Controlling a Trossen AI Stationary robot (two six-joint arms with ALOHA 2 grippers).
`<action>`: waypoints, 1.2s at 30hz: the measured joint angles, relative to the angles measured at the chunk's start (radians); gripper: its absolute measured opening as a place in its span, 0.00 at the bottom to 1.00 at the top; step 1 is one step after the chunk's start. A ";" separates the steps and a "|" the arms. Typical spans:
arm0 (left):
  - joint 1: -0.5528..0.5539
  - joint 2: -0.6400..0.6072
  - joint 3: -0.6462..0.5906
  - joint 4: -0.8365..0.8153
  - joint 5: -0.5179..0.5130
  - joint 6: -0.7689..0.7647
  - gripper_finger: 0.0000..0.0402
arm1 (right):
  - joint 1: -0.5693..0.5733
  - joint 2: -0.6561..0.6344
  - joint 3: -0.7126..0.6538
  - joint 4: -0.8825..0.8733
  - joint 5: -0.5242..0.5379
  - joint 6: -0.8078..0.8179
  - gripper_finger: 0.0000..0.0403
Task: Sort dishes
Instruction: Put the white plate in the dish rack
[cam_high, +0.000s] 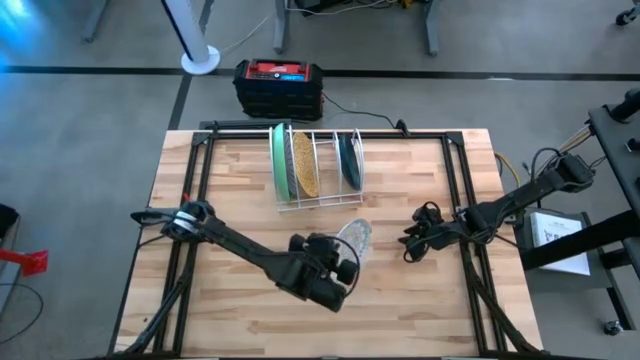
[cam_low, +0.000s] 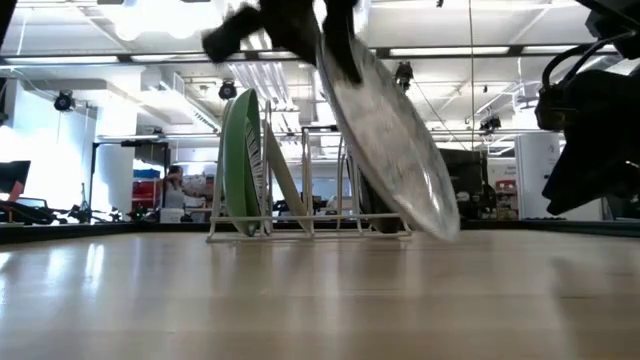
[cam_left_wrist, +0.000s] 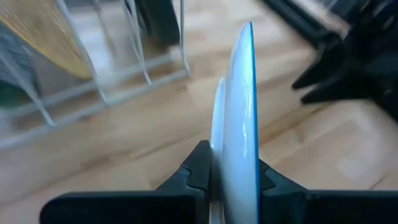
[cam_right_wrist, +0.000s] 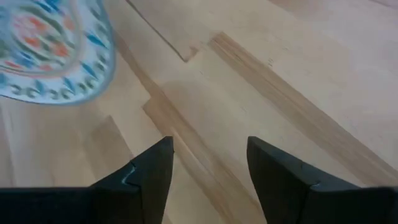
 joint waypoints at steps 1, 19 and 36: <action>-0.004 0.000 0.036 -0.055 -0.020 -0.017 0.05 | 0.000 0.001 0.000 0.003 0.000 0.002 0.49; 0.043 -0.001 0.400 -0.617 -0.300 0.022 0.05 | 0.000 -0.001 0.000 0.004 0.001 -0.002 0.49; 0.278 -0.004 0.517 -0.609 -0.397 0.344 0.05 | 0.006 0.009 0.000 0.004 0.002 -0.006 0.50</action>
